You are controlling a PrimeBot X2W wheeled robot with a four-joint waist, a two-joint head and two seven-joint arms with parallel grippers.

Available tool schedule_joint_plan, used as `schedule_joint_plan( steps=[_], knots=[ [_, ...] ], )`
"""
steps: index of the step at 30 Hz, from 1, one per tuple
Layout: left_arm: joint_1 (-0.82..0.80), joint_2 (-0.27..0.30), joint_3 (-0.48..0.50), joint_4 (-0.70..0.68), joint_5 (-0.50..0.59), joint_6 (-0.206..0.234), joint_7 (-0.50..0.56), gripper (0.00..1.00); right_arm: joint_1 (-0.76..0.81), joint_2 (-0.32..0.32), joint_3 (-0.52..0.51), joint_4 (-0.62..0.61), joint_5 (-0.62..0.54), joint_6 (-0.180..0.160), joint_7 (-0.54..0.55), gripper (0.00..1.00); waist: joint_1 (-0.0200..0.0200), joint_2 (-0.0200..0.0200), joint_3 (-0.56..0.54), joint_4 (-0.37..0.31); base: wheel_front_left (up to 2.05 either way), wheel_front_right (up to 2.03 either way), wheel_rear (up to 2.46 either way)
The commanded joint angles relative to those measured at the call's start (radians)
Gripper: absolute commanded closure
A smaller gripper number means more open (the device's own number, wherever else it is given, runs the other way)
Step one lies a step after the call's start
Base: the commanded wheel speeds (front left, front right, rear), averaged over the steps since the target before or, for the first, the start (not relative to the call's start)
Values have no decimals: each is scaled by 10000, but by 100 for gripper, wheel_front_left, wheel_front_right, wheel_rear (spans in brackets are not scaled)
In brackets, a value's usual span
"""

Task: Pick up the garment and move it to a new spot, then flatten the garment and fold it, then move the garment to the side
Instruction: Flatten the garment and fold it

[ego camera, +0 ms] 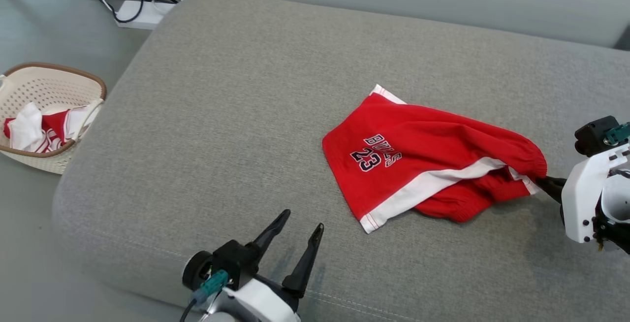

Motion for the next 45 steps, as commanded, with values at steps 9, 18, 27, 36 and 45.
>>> schedule_joint_plan(
  steps=[9, 18, 27, 36, 45],
  knots=[
    [-2012, 41, -2214, 1508, -3113, -141, -90, 0, -319, 130, -116, -300, -544, -2, -824, 100, 0, 0, 793, -871, 0, 0, 0],
    [-2644, 41, -3103, 2361, -4868, -144, -90, 0, -816, 247, -58, -499, -806, -2, -1005, 100, 0, 0, 1102, -1251, 0, 0, 0],
    [-2819, 41, -3288, 2906, -5161, -145, -90, 0, -1115, 298, 20, -654, -888, -2, -1067, 100, 0, 0, 1284, -1382, 0, 0, 0],
    [-3029, 41, -3566, 3060, -5515, -145, -90, 0, -1332, 366, 112, -744, -943, -2, -1088, 100, 0, 0, 1438, -1600, 0, 0, 0],
    [-3256, 41, -3360, 2914, -5569, -145, -90, 0, -1465, 370, 140, -756, -944, -2, -1151, 100, 0, 0, 1556, -1799, 0, 0, 0]
  ],
)
